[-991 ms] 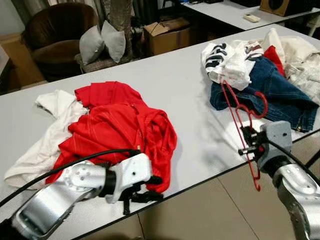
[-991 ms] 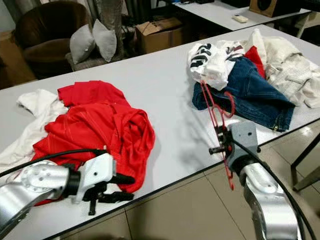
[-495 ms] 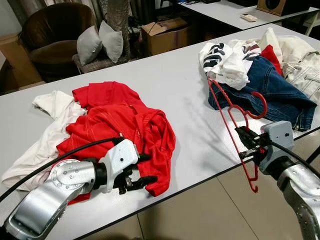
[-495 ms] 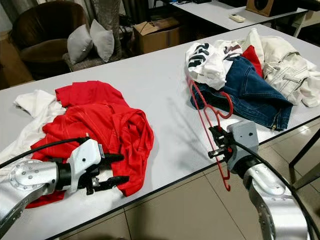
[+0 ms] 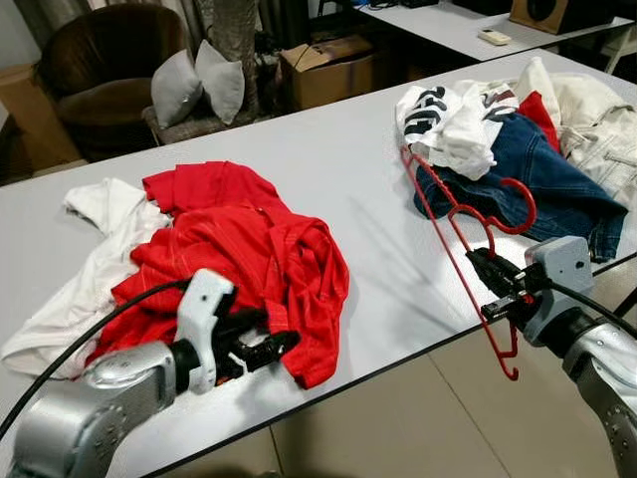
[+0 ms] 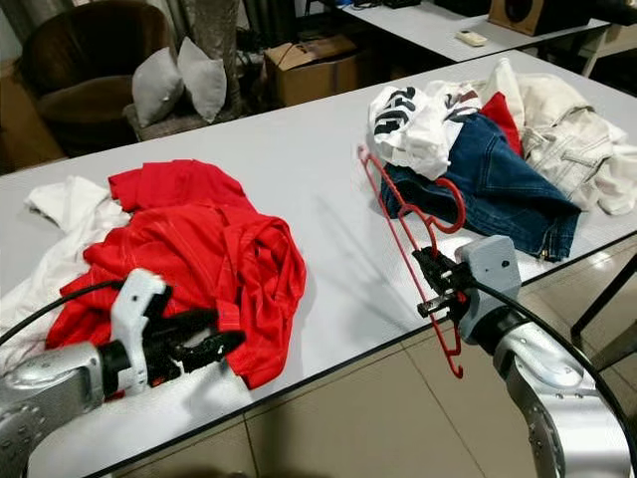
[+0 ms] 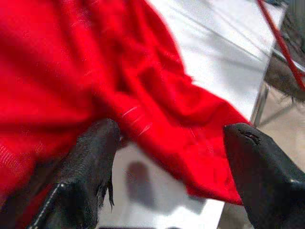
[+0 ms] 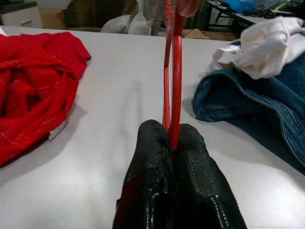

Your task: Hang hanger

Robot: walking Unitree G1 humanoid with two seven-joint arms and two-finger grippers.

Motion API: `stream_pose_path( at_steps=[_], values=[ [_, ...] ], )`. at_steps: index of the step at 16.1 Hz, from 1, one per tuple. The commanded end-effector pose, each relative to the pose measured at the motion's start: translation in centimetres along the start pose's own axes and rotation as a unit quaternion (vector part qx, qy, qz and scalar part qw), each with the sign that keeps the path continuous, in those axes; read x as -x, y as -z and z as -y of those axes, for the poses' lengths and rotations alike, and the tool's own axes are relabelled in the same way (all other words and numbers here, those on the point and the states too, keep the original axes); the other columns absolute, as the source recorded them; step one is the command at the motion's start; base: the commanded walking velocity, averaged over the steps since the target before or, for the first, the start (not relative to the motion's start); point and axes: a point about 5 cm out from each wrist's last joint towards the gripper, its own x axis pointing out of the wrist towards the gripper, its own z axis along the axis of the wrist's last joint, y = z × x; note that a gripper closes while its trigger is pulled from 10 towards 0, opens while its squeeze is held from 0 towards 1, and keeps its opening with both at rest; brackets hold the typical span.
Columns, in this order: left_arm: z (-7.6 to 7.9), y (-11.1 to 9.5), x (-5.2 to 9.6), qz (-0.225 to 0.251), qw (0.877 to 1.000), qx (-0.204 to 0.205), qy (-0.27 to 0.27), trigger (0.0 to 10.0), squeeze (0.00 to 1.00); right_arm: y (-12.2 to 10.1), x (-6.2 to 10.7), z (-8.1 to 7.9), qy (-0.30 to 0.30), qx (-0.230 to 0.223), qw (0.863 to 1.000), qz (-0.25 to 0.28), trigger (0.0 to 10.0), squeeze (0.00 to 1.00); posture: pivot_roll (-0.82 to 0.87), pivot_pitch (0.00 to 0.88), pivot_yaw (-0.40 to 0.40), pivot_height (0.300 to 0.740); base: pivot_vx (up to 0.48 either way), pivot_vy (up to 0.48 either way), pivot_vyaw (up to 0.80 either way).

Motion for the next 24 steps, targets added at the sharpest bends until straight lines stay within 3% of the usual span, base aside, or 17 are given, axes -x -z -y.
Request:
stream_pose_path(
  at_steps=[1, 5, 7, 8, 9, 10, 11, 16, 24],
  values=[
    [-0.3, -0.2, 0.7, -0.002, 1.0, 0.013, -0.024, 10.0, 1.0, -0.5, -0.3, -0.4, -0.018, 0.001, 1.0, 0.009, 10.0, 0.0, -0.18, 0.004, 0.092, 0.74, 0.0, 0.0, 0.0],
    [-0.5, 0.3, 0.9, -0.031, 0.997, 0.052, -0.052, 10.0, 1.0, -0.6, -0.5, -0.6, -0.029, 0.002, 1.0, 0.008, 10.0, 0.0, -0.19, 0.002, 0.095, 0.74, 0.0, 0.0, 0.0],
    [0.2, 0.0, 0.2, -0.012, 0.996, 0.084, -0.032, 10.0, 1.0, -0.6, -0.5, -0.7, -0.031, 0.0, 0.999, 0.007, 10.0, 0.0, -0.19, 0.001, 0.097, 0.74, 0.0, 0.0, 0.0],
    [0.3, -0.1, -0.1, -0.011, 0.995, 0.092, -0.029, 10.0, 0.86, -0.5, -0.5, -0.8, -0.032, -0.001, 0.999, 0.007, 10.0, 0.0, -0.19, 0.001, 0.097, 0.74, 0.0, 0.0, 0.0],
    [0.0, 0.5, -0.7, -0.037, 0.994, 0.089, -0.049, 10.0, 0.0, -0.5, -0.6, -1.1, -0.034, -0.002, 0.999, 0.008, 10.0, 0.0, -0.19, 0.0, 0.106, 0.74, 0.0, 0.0, 0.0],
    [-0.1, 0.8, -0.9, -0.046, 0.993, 0.09, -0.059, 9.8, 0.0, -0.5, -0.6, -1.2, -0.036, -0.002, 0.999, 0.009, 10.0, 0.0, -0.19, 0.001, 0.109, 0.74, 0.0, 0.0, 0.0],
    [-0.1, 1.0, -1.2, -0.049, 0.991, 0.103, -0.067, 0.0, 0.0, -0.5, -0.5, -1.5, -0.038, -0.005, 0.999, 0.009, 10.0, 0.0, -0.2, 0.001, 0.112, 0.74, 0.0, 0.0, 0.0],
    [-0.3, 1.4, -1.6, -0.059, 0.989, 0.103, -0.083, 0.0, 0.0, -0.4, -0.5, -1.5, -0.04, -0.004, 0.999, 0.007, 10.0, 0.0, -0.2, 0.001, 0.113, 0.74, 0.0, 0.0, 0.0],
    [0.4, 0.5, -2.3, -0.021, 0.991, 0.126, -0.049, 0.0, 0.0, -0.3, -0.5, -1.6, -0.04, -0.002, 0.999, 0.005, 10.0, 0.0, -0.2, 0.002, 0.118, 0.74, 0.0, 0.0, 0.0]
  ],
)
